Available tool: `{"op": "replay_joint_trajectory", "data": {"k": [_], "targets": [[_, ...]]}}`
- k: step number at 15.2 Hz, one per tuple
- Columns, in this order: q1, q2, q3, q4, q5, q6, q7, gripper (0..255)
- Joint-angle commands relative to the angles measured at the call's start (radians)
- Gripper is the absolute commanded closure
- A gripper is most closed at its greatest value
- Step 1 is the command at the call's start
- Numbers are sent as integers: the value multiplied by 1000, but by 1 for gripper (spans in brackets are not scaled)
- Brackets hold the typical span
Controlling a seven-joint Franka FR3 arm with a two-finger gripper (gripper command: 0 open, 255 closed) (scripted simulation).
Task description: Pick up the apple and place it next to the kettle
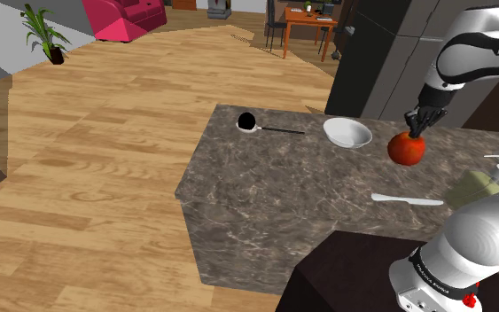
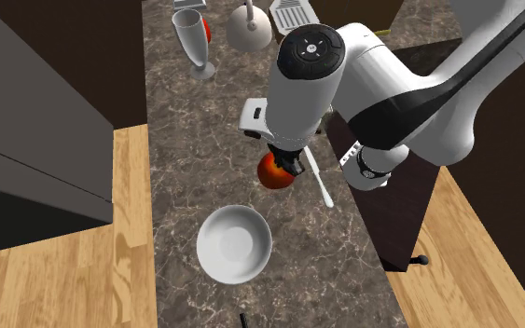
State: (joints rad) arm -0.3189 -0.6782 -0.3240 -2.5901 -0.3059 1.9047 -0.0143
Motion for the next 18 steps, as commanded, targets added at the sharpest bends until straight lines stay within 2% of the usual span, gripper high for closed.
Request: {"op": "replay_joint_trajectory", "data": {"k": [1, 18], "targets": [[1, -7, 5, 21, 4, -28, -4, 255], [14, -13, 45, 242, 42, -255, -28, 255]]}}
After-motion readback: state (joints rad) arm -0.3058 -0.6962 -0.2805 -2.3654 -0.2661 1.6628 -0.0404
